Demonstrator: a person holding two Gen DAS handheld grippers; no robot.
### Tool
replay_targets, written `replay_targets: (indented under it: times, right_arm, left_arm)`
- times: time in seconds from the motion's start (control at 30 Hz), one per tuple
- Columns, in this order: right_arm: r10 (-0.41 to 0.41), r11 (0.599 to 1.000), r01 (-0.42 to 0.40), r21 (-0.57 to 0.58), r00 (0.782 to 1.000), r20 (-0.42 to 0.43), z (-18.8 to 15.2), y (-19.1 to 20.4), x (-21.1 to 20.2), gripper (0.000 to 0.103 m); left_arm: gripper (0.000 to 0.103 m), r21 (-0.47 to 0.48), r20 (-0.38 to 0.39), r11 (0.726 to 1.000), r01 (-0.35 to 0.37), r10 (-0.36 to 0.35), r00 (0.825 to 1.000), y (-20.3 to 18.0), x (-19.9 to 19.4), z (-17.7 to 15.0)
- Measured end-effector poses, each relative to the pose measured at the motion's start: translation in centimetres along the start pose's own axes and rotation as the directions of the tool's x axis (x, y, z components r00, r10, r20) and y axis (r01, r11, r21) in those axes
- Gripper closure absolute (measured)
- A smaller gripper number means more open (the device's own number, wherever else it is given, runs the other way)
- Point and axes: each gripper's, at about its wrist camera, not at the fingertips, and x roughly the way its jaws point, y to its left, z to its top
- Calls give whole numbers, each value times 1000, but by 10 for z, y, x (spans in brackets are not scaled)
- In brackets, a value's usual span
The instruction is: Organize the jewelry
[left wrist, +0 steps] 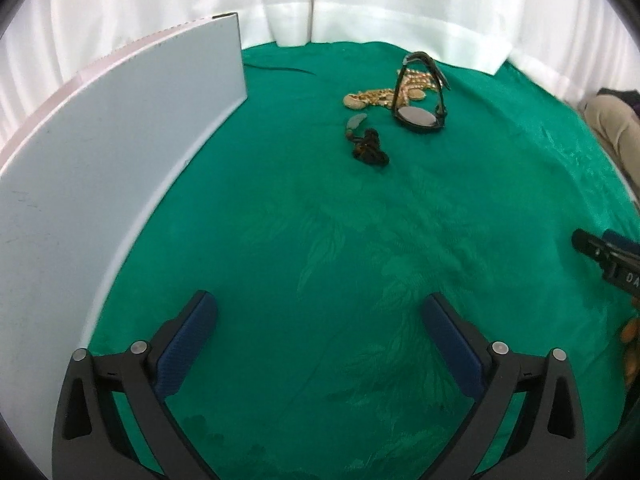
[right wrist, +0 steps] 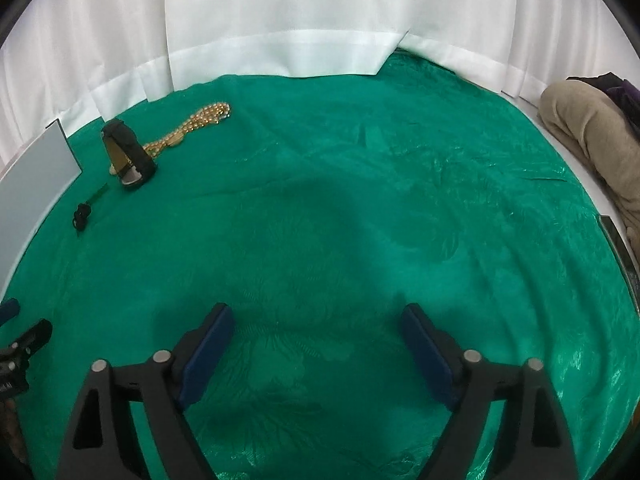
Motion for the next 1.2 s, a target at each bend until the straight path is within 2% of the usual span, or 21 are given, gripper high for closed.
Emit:
replay_targets:
  times: [0.73, 1.03, 1.13, 1.2]
  right_arm:
    - [0, 1000, 0, -12, 1000, -7, -1, 2, 0, 10]
    - [-1, 1000, 1, -12, 1000, -7, -1, 2, 0, 9]
    - [-1, 1000, 1, -11, 1000, -7, -1, 2, 0, 9]
    - [-1, 1000, 1, -12, 1000, -8, -1, 3, 0, 9]
  left_arm:
    - [0, 0, -6, 1000, 11, -11, 1000, -1, 2, 0]
    - [1, 39, -62, 997, 71, -68, 996, 5, -3, 4]
    - [1, 37, -45, 992, 124, -122, 992, 4, -18, 16]
    - [1, 49, -19, 986, 161, -160, 987, -2, -30, 35]
